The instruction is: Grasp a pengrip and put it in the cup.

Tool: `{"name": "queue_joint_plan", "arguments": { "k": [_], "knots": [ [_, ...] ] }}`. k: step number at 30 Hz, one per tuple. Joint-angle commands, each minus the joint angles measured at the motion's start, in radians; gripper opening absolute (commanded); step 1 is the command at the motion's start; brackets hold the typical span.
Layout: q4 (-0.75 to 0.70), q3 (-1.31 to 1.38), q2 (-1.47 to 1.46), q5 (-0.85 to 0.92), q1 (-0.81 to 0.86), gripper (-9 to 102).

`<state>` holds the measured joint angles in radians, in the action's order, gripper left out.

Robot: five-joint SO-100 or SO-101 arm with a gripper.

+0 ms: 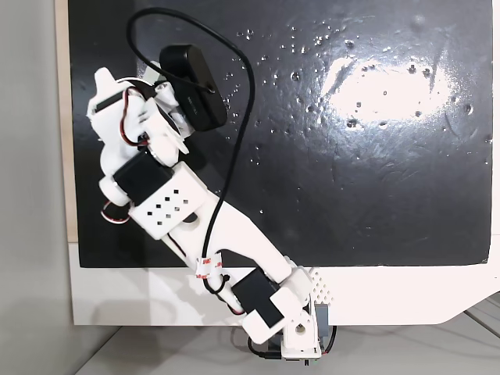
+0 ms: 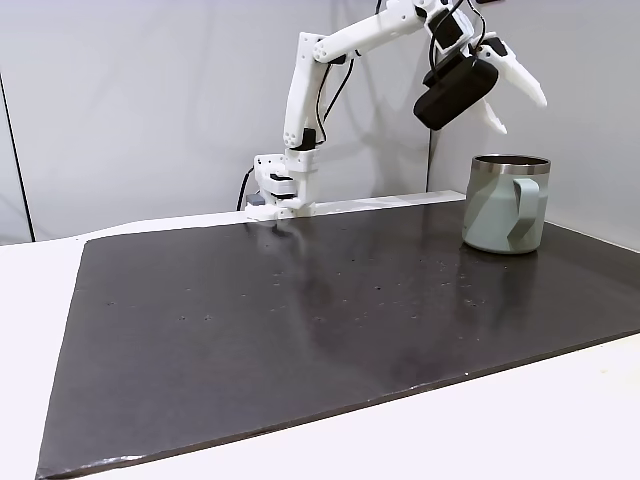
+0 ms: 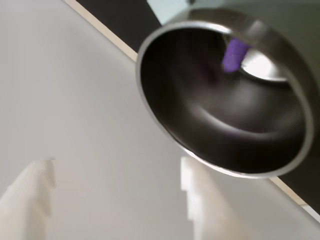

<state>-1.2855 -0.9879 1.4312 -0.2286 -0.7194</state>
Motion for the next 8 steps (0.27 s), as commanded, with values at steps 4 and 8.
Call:
{"name": "queue_joint_plan", "arguments": {
  "k": [4, 8],
  "knots": [
    [-0.012, 0.064, 0.02, 0.011, -0.002, 32],
    [-0.014, 0.063, 0.026, 0.011, 0.0, 32]
  ]
}}
